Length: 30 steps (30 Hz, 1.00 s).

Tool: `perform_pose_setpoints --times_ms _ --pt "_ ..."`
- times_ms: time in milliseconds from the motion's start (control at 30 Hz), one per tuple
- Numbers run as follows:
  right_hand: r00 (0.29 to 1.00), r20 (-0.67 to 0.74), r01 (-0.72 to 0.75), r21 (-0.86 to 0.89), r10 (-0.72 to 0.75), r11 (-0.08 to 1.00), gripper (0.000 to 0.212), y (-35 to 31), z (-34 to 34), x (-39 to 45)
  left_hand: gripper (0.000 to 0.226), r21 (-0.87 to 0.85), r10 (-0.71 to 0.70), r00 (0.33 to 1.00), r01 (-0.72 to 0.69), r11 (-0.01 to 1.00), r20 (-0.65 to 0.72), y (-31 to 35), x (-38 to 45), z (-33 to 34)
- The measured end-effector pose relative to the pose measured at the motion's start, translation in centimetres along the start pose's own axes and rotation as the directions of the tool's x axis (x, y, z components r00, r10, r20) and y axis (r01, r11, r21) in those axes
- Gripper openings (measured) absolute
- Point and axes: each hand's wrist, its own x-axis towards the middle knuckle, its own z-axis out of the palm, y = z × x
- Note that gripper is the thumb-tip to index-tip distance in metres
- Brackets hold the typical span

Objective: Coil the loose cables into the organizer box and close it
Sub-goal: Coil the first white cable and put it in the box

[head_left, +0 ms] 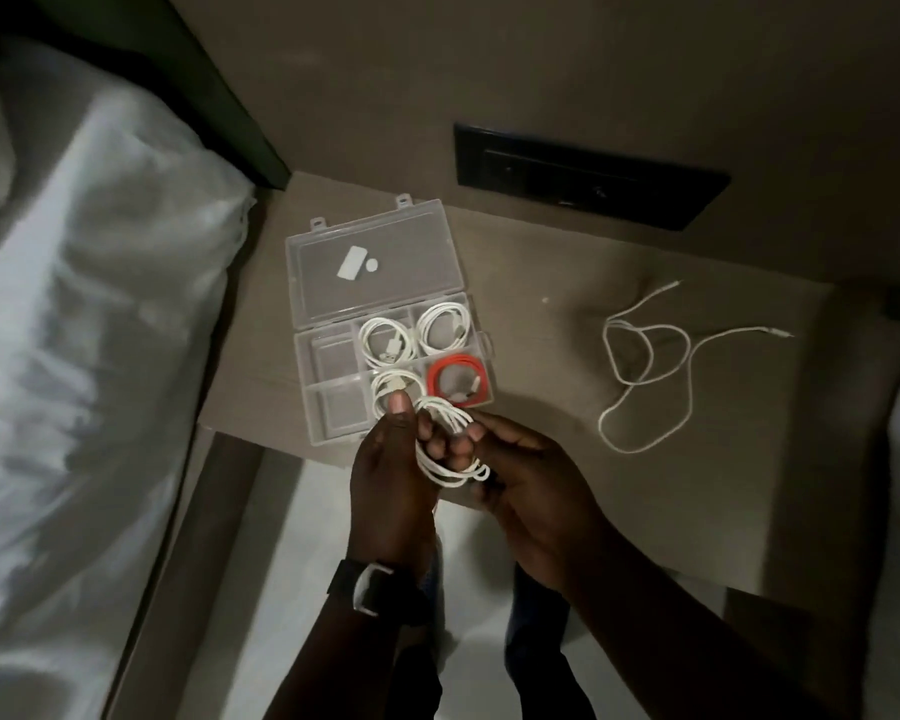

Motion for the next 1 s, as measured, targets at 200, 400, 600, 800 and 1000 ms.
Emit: perform_pose_setpoints --times_ms 200,400,600,800,1000 --pt "0.994 -0.109 0.016 0.111 -0.004 0.994 0.015 1.1 3.5 2.6 0.049 0.326 0.198 0.973 -0.151 0.933 -0.115 -0.4 1.5 -4.2" --pt "0.956 -0.282 0.045 -0.144 -0.084 0.989 0.015 2.9 6.6 6.3 0.046 0.702 0.243 0.969 -0.141 0.698 -0.047 0.4 5.7 -9.5" --pt "0.93 -0.269 0.112 -0.442 -0.251 0.89 0.01 4.2 8.3 10.9 0.023 0.542 0.165 0.975 -0.059 0.838 -0.149 2.2 10.4 -11.6" --pt "0.862 0.011 0.225 -0.904 -0.507 0.363 0.017 6.5 8.6 13.0 0.019 0.624 0.27 0.936 -0.075 0.778 -0.225 1.0 11.8 -12.9" --pt "0.775 0.269 0.321 -0.947 -0.572 -0.01 0.012 8.0 7.5 13.2 0.018 0.682 0.407 0.885 -0.156 0.715 -0.224 -0.3 11.5 -13.9"
